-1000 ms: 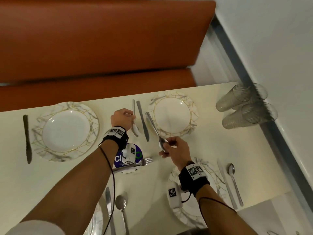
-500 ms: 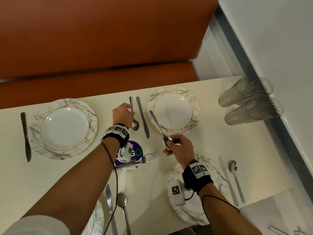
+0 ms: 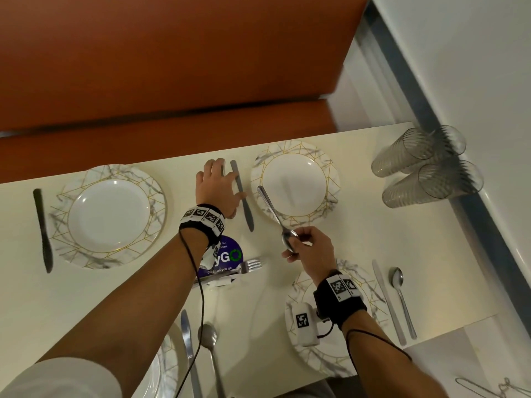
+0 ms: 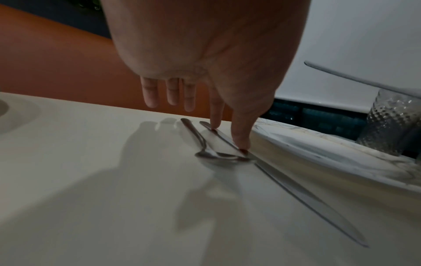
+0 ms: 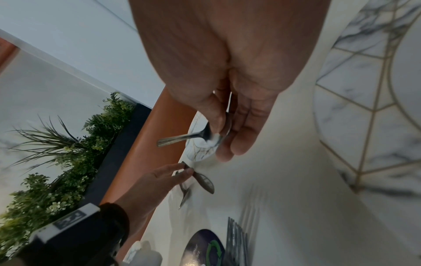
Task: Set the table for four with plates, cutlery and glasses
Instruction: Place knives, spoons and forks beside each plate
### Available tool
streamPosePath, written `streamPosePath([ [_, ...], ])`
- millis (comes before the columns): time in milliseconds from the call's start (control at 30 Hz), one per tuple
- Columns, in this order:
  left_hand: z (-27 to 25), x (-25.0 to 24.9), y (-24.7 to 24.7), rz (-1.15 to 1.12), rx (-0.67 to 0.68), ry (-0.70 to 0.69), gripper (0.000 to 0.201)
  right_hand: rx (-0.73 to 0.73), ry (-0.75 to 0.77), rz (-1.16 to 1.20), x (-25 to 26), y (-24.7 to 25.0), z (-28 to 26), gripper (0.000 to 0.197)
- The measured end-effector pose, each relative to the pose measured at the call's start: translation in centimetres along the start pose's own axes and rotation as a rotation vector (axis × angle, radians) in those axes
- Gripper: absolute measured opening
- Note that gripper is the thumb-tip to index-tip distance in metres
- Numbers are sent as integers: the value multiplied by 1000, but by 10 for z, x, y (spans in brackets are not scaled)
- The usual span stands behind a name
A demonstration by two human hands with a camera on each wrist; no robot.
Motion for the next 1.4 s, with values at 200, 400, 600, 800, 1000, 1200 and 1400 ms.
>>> streamPosePath([
  [200, 4, 1, -7, -28, 63, 32, 64, -14, 0, -11, -1, 4, -1, 7],
  [400, 3, 1, -7, -99, 72, 55, 63, -14, -6, -19, -2, 5, 1, 7],
  [600, 3, 2, -2, -151, 50, 62, 60, -10, -5, -22, -1, 5, 1, 6],
  [800, -5, 6, 10, -257, -36, 93, 46, -11, 7, -14, 5, 5, -3, 6],
  [1000, -28, 4, 33, -540, -135, 87, 25, 26, 50, 43, 23, -13, -12, 11],
  [1200, -89, -22, 54, -1042, -125, 67, 24, 110, 31, 191, 40, -57, -29, 9],
  [1400, -154, -9, 62, -1072, -246, 176, 19, 237, 123, 93, 55, -99, -54, 14],
])
Point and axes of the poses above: each hand's wrist, its own z-axis towards the middle knuckle, its own y-axis out of the back of the hand, x = y × z, the point moved 9 cm from there along z, towards the middle knuckle, and after that the axes turned 9 degrees about -z, right-handed, at the moved point
